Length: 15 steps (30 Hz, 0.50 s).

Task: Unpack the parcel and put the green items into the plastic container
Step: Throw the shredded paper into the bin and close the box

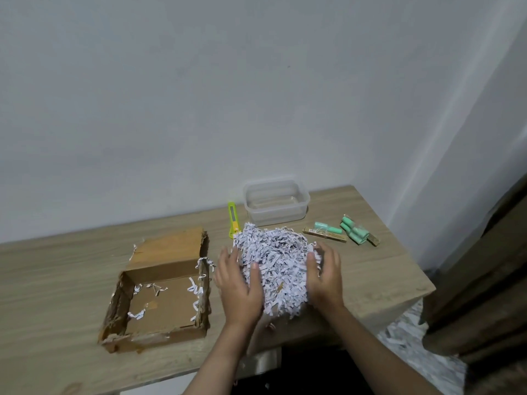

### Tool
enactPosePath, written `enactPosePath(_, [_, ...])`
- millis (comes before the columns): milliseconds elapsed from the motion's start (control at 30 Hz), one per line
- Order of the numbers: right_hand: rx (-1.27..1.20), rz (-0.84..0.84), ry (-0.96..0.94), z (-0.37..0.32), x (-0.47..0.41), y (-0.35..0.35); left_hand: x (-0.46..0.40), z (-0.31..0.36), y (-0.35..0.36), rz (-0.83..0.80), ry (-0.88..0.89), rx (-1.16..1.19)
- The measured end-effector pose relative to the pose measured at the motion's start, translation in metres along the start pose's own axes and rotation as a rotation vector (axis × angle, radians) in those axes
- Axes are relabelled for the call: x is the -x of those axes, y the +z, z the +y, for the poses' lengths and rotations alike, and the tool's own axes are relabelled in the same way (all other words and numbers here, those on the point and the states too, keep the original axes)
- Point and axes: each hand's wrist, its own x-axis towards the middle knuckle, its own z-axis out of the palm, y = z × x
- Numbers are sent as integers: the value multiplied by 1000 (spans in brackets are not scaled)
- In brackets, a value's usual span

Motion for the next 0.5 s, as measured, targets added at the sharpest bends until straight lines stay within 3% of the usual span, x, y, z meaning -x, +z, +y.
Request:
enactPosePath(200, [139, -200, -23, 20, -29, -3, -22, -12, 0, -127, -65, -426])
enactPosePath(300, [214, -218, -57, 27, -28, 1, -27, -10, -1, -65, 12, -574])
enactPosePath(367, [211, -215, -64, 27, -30, 1, -32, -11, -4, -44, -41, -640])
enactPosePath(500, [227, -230, -82, 28, -30, 1, -35, -21, -8, -150, -147, -742])
